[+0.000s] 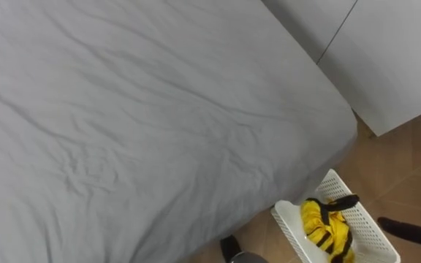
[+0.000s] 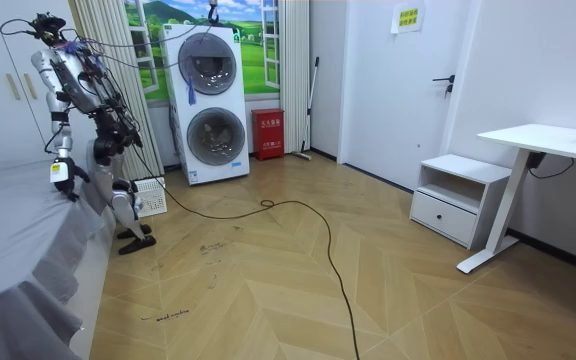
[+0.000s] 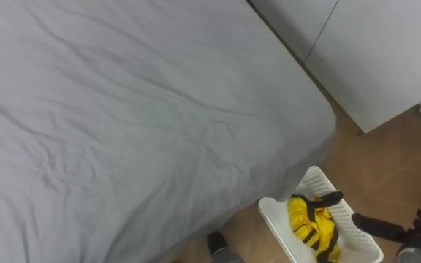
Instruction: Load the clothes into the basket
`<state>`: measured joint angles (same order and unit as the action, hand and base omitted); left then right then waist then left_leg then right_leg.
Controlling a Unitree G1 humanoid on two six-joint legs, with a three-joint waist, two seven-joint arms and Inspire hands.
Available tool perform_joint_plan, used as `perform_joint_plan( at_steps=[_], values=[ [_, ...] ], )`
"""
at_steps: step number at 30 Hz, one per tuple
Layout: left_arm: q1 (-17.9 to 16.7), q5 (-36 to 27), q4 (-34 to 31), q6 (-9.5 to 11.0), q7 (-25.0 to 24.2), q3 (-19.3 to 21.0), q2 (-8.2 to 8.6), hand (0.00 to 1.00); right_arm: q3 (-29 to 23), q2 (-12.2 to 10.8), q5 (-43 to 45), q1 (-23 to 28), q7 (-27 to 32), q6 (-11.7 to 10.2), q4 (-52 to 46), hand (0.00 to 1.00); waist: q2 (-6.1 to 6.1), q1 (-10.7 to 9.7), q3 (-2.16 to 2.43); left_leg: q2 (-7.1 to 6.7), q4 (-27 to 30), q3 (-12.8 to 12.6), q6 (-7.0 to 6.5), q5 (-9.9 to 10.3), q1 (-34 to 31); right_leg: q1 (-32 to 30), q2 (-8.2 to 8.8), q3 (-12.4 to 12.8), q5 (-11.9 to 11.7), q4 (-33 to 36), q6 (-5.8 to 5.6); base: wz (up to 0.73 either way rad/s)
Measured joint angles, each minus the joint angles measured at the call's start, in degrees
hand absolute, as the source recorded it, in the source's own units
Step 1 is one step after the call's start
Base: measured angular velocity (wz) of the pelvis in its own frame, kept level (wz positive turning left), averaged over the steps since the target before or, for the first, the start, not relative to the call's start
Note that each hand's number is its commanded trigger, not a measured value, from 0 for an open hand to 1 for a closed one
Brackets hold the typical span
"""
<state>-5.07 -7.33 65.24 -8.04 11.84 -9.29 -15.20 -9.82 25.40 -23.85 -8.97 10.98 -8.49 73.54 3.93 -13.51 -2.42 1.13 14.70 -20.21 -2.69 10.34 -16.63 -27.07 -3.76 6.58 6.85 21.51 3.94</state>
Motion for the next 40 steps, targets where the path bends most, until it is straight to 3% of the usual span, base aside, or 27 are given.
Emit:
perform_joint_plan(
  at_steps=[5,8,10,14,22,26,28,31,36,40],
  values=[
    [-0.9,0.3,0.1,0.0,0.0,0.0,-0.32,0.0,-0.3,-0.2,-2.4,3.3,-0.2,0.6,0.1,0.0,-1.19,0.1,0.59,0.18,-0.6,1.8,0.18,-0.1,3.4,4.8,0.25,-1.9,0.3,-2.2,-0.19,0.16],
    [-2.0,0.3,-0.3,1.2,0.0,0.3,-0.49,0.0,-0.1,-0.7,-6.7,4.1,-0.1,1.0,0.0,0.0,-2.35,1.4,1.05,0.2,-1.3,2.8,0.31,-0.2,6.4,8.3,0.68,-4.0,0.5,-3.5,0.01,0.2],
    [-2.0,1.0,-1.1,1.3,0.3,0.7,-0.81,0.0,1.8,-2.2,-9.2,4.9,0.2,1.0,-0.4,0.0,-3.54,2.2,1.36,0.18,-1.7,4.9,0.43,-0.3,8.3,11.3,0.78,-5.5,0.5,-5.0,0.09,0.47],
    [-2.7,4.0,-2.1,1.9,1.5,2.0,-0.38,0.0,1.9,-5.6,-9.7,5.7,-0.1,1.1,-5.1,0.0,-4.84,4.0,1.99,0.08,-3.8,6.9,0.66,-0.5,11.7,16.0,1.1,-8.1,-0.1,-7.4,-0.22,0.35],
    [-3.2,5.8,-3.4,2.8,7.1,3.7,3.72,0.0,6.3,-12.8,-9.5,5.5,-4.0,3.3,-5.2,0.0,-5.83,7.0,1.93,-0.83,-5.2,12.6,0.83,-0.6,17.1,24.7,1.75,-12.9,-0.2,-12.0,0.19,0.38],
    [-3.4,8.1,-2.6,5.4,7.2,6.4,5.34,0.0,7.0,-15.9,-6.2,7.2,-5.8,4.3,-3.1,0.0,-5.92,9.2,1.9,-0.97,-5.5,13.2,0.82,-0.6,17.7,26.6,2.15,-14.5,-0.1,-13.0,0.04,0.15],
    [-3.7,8.2,-2.6,5.9,7.2,7.9,6.81,0.0,7.9,-16.1,-4.8,8.3,-5.7,3.9,-1.6,0.0,-6.19,9.5,2.01,-1.51,-5.6,14.5,0.81,-0.6,18.3,27.6,2.67,-15.8,0.7,-13.1,-0.32,0.35],
    [-3.8,8.4,-2.7,6.1,7.3,8.3,7.12,0.0,11.2,-16.0,-3.1,9.7,-5.7,3.5,0.8,0.0,-6.73,10.0,2.37,-1.84,-5.6,15.7,0.81,-0.6,18.5,28.8,3.0,-17.5,1.2,-13.8,-0.51,0.35],
    [-3.7,9.5,-2.7,6.4,7.2,9.2,8.3,0.0,13.0,-16.0,-3.1,11.3,-4.9,3.6,2.1,0.0,-6.8,12.1,2.35,-2.05,-5.6,16.6,0.59,-0.3,19.4,30.1,3.2,-18.2,1.8,-13.9,-0.72,0.1],
    [-3.6,9.5,-2.7,6.9,6.5,9.2,8.55,0.0,13.1,-16.2,-3.2,11.8,-3.6,3.6,2.1,0.0,-6.54,12.4,2.3,-2.04,-5.7,17.7,0.43,0.1,19.3,30.2,3.15,-19.1,2.0,-13.8,-0.76,0.13]
  ],
)
